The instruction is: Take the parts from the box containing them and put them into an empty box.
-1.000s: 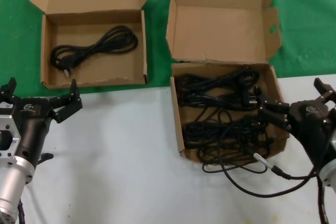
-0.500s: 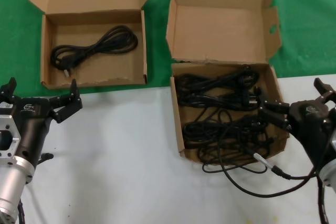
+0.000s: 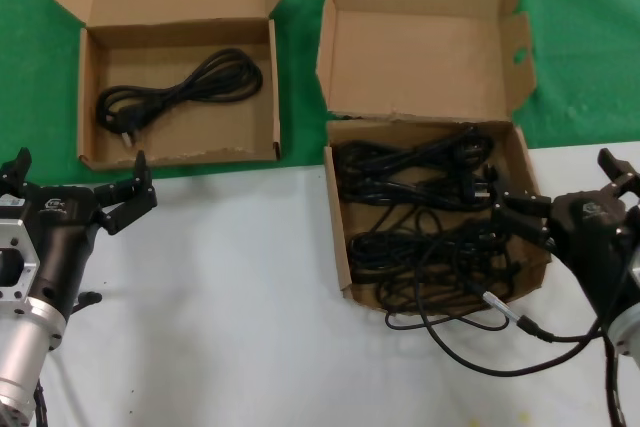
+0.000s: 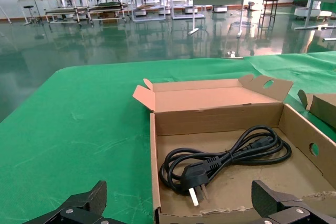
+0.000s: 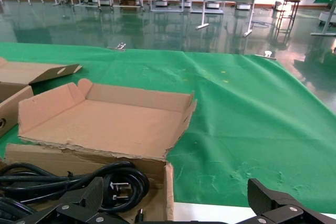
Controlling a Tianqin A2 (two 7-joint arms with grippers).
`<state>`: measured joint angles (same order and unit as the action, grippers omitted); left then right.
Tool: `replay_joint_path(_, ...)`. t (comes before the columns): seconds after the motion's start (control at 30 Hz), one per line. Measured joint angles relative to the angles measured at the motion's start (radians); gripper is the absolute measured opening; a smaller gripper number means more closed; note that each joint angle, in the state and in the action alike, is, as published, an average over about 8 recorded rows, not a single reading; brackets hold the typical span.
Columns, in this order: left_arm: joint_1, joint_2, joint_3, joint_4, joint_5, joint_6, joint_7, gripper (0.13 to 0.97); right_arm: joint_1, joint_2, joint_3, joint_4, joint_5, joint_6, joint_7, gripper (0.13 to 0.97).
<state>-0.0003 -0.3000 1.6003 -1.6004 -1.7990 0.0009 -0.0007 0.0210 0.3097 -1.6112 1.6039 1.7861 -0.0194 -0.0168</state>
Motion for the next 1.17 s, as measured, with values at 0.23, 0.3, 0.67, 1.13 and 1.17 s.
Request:
replay_joint_path(0.23, 0.000, 0.000, 0.000, 0.000, 0.000, 0.000, 0.000, 0.966, 0.000, 0.000, 0.000, 0.000, 0.000, 0.000, 0.000, 0.966)
replay_joint_path(0.3, 0.000, 0.000, 0.000, 0.000, 0.000, 0.000, 0.000, 0.966, 0.000, 0.000, 0.000, 0.000, 0.000, 0.000, 0.000, 0.966)
replay_joint_path(0.67, 0.000, 0.000, 0.000, 0.000, 0.000, 0.000, 0.000, 0.966, 0.000, 0.000, 0.000, 0.000, 0.000, 0.000, 0.000, 0.966)
replay_joint_path(1.13, 0.000, 0.000, 0.000, 0.000, 0.000, 0.000, 0.000, 0.966, 0.000, 0.000, 0.000, 0.000, 0.000, 0.000, 0.000, 0.966)
replay_joint_path(1.17, 0.000, 0.000, 0.000, 0.000, 0.000, 0.000, 0.000, 0.966, 0.000, 0.000, 0.000, 0.000, 0.000, 0.000, 0.000, 0.966)
